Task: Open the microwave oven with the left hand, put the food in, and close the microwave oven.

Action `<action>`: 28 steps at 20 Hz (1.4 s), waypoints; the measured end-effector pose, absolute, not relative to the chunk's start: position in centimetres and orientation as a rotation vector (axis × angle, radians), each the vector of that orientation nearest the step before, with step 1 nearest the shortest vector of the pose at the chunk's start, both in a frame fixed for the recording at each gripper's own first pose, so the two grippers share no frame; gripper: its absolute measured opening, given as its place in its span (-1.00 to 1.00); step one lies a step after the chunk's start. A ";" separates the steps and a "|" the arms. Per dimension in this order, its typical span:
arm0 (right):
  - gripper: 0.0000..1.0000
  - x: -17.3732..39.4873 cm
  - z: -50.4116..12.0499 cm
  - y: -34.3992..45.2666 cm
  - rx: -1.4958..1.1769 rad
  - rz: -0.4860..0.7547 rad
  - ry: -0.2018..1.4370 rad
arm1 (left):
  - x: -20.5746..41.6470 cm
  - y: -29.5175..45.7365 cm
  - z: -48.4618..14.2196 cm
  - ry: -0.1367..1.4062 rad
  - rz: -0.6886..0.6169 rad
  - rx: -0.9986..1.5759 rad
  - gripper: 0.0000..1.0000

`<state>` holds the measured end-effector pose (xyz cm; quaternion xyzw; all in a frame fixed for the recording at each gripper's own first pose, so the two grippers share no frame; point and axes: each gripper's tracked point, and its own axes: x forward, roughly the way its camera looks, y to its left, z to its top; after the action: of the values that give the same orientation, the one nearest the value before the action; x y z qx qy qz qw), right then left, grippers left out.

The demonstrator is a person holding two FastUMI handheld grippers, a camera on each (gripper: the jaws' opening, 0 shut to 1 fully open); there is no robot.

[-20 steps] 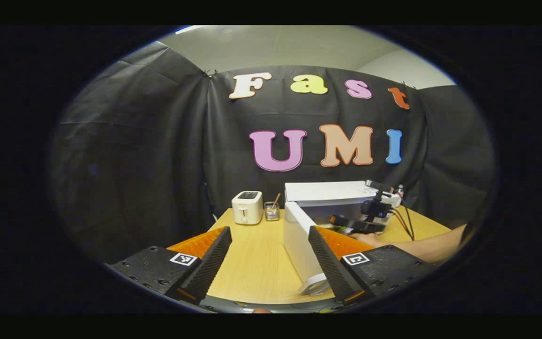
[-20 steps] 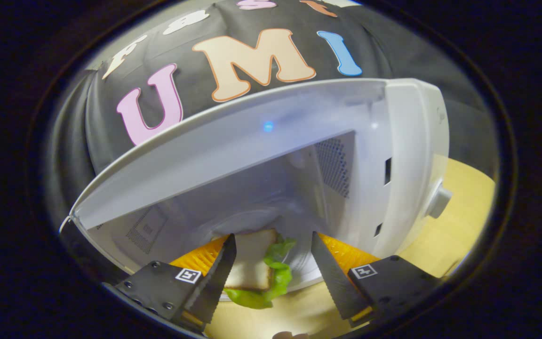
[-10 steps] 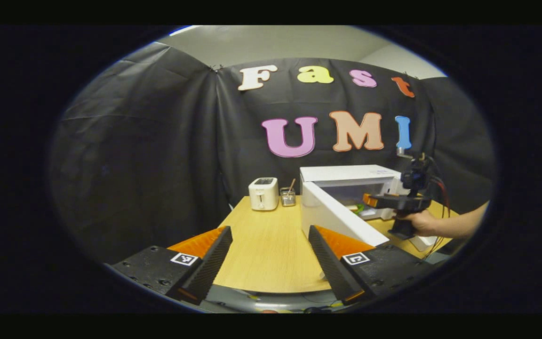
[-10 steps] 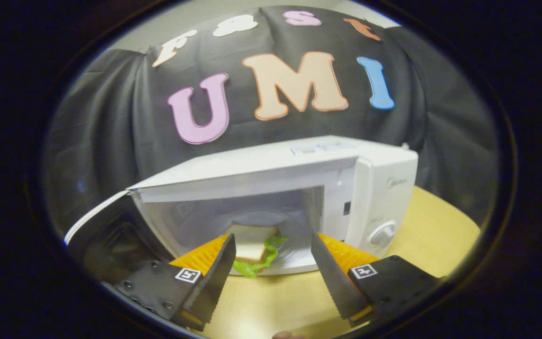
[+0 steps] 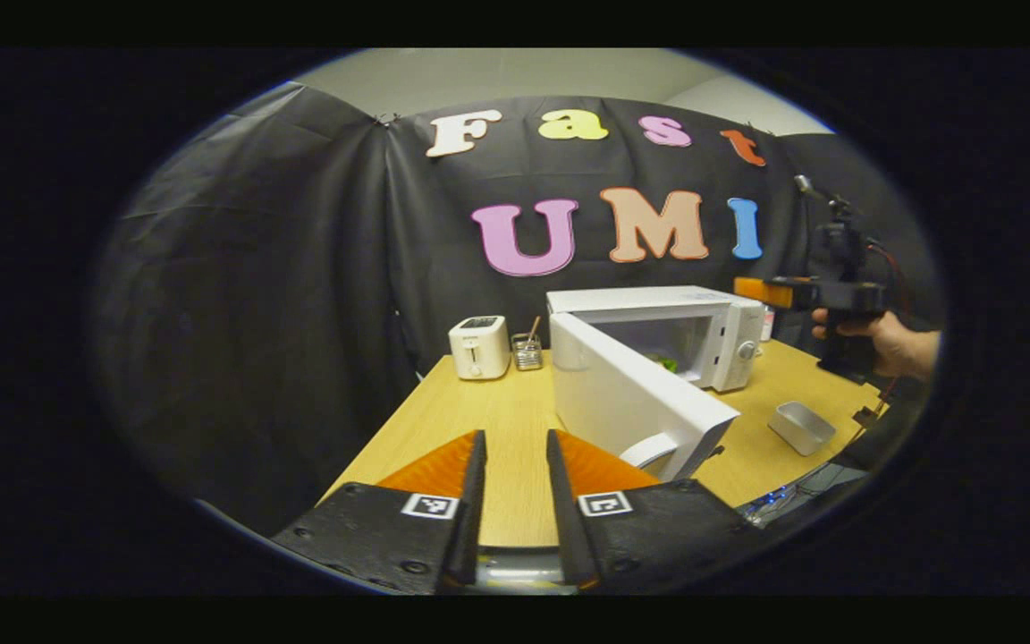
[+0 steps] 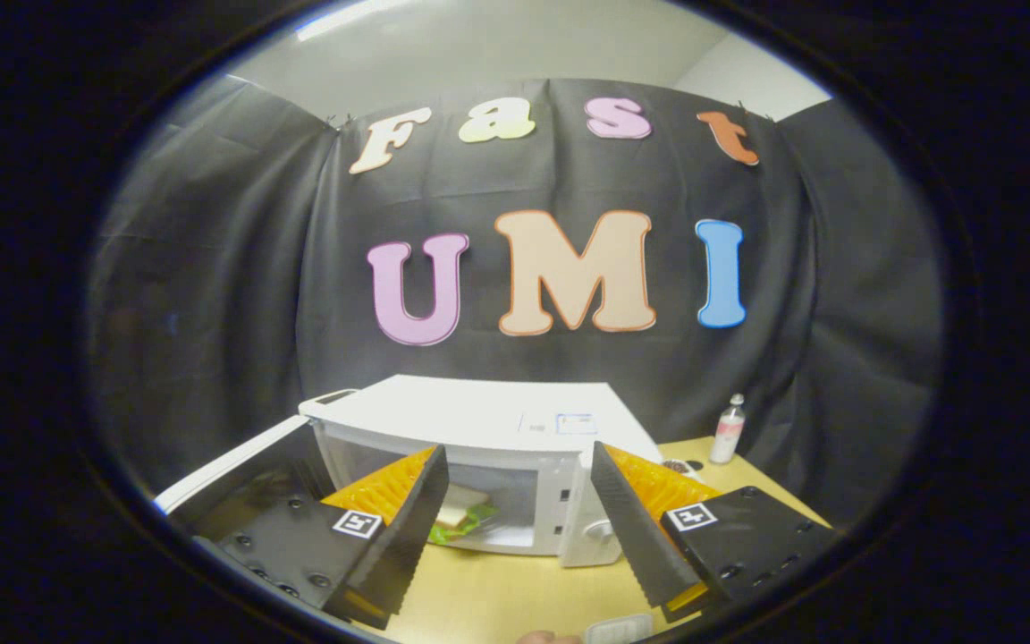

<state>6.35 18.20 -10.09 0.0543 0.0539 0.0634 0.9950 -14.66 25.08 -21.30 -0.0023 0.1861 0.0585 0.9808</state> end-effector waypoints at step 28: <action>0.93 4.2 -2.2 5.9 0.059 0.026 0.024 | -11.7 15.1 -26.9 0.477 -0.005 0.021 -0.99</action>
<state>4.20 5.86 -2.21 0.0295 0.0119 0.0128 0.9994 -11.66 15.08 -26.90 0.0105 0.2363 -0.0025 0.9716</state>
